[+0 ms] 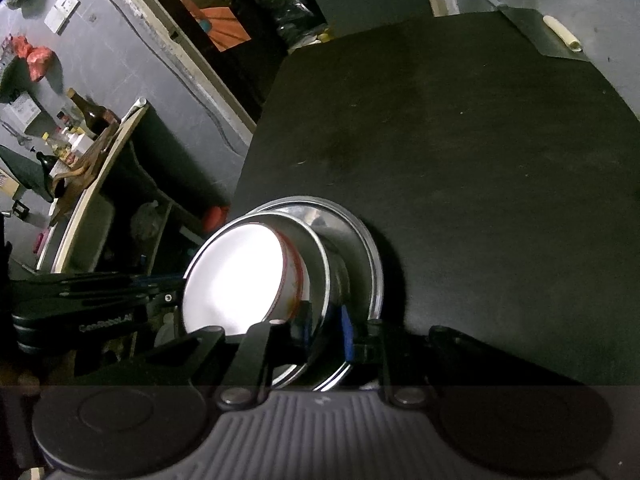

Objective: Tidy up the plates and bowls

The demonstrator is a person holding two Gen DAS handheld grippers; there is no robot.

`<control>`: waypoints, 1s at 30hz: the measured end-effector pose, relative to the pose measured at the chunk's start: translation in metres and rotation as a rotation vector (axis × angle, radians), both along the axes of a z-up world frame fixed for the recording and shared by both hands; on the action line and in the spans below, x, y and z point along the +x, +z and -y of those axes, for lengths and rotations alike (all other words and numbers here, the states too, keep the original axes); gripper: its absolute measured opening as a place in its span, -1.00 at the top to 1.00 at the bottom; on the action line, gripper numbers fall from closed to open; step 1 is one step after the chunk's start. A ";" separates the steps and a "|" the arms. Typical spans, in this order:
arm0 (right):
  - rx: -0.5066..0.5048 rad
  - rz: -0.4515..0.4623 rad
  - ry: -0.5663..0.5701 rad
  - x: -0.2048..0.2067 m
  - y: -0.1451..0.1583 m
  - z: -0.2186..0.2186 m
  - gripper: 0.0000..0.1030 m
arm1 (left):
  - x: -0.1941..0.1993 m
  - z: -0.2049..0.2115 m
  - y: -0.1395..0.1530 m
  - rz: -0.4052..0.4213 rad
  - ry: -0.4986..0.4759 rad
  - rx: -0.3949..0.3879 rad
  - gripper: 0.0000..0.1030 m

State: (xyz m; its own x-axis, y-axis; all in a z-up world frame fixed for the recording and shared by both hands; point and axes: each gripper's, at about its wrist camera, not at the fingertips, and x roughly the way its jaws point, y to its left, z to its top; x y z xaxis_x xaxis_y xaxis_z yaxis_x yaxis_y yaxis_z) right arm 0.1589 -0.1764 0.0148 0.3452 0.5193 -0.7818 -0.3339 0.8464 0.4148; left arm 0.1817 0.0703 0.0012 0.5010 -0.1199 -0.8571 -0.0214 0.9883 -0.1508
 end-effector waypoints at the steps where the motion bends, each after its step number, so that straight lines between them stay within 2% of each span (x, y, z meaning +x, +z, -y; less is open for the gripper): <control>1: -0.002 0.001 -0.003 0.000 0.000 0.000 0.53 | 0.000 0.000 0.000 0.001 0.003 0.002 0.65; 6: -0.004 0.004 -0.016 -0.002 -0.001 0.001 0.50 | -0.002 -0.002 0.001 0.006 0.018 0.019 0.43; 11: -0.013 0.014 -0.016 -0.002 0.000 0.000 0.49 | -0.004 -0.003 0.002 0.009 0.032 0.028 0.30; 14: -0.013 0.017 -0.017 -0.003 0.000 0.000 0.46 | -0.005 -0.004 0.002 0.013 0.050 0.044 0.11; 15: -0.016 0.020 -0.021 -0.003 0.000 0.000 0.44 | -0.006 -0.004 0.003 0.015 0.061 0.053 -0.02; 16: -0.032 0.022 -0.029 -0.003 0.000 0.002 0.21 | -0.007 -0.004 0.003 0.018 0.072 0.061 -0.15; 17: -0.048 0.028 -0.040 -0.003 0.000 0.003 -0.08 | -0.007 -0.005 0.004 0.022 0.082 0.066 -0.19; 18: -0.038 0.029 -0.045 -0.004 0.000 0.006 -0.14 | -0.008 -0.005 0.004 0.025 0.089 0.066 -0.26; 22: -0.015 0.017 -0.056 -0.006 -0.002 0.011 -0.20 | -0.010 -0.007 0.007 0.032 0.103 0.071 -0.40; 30: -0.017 0.027 -0.054 -0.010 -0.001 0.013 -0.32 | -0.014 -0.004 0.010 0.036 0.121 0.099 -0.51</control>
State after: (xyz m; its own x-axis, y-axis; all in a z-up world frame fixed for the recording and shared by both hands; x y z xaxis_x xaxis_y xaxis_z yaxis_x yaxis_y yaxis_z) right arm 0.1494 -0.1898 0.0138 0.3936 0.4860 -0.7803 -0.2989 0.8704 0.3914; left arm 0.1674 0.0743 0.0110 0.5374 0.0272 -0.8429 -0.1378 0.9889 -0.0560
